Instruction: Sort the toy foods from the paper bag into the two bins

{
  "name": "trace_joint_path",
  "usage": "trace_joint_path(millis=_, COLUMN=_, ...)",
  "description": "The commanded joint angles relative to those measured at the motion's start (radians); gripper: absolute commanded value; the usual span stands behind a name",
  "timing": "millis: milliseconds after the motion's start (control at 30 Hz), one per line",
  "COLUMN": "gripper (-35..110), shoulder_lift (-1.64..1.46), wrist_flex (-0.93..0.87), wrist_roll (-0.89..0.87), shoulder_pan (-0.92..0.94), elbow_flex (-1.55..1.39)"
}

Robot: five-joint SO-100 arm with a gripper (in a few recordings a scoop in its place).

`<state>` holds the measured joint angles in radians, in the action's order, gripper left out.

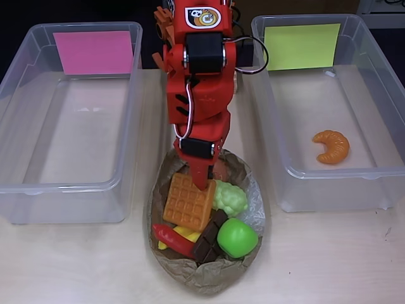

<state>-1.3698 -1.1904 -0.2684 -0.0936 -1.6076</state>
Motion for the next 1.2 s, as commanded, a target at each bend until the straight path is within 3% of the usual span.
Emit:
trace_joint_path(millis=0, gripper=0, shoulder_lift=-0.015, wrist_flex=-0.025, wrist_roll=0.015, shoulder_pan=0.003, elbow_flex=0.048)
trace_joint_path(millis=467, gripper=0, shoulder_lift=-0.037, wrist_flex=-0.166, wrist_roll=0.071, shoulder_pan=-0.011, elbow_flex=0.144)
trace_joint_path(millis=800, gripper=0, shoulder_lift=-0.331, wrist_flex=-0.394, wrist_roll=0.058, shoulder_pan=-0.110, elbow_flex=0.147)
trace_joint_path(millis=967, gripper=0, shoulder_lift=-0.557, wrist_flex=-0.440, wrist_roll=-0.002, shoulder_pan=-0.259, elbow_flex=0.120)
trace_joint_path(millis=1167, gripper=0, shoulder_lift=-0.718, wrist_flex=-0.451, wrist_roll=-0.181, shoulder_pan=-0.572, elbow_flex=0.061)
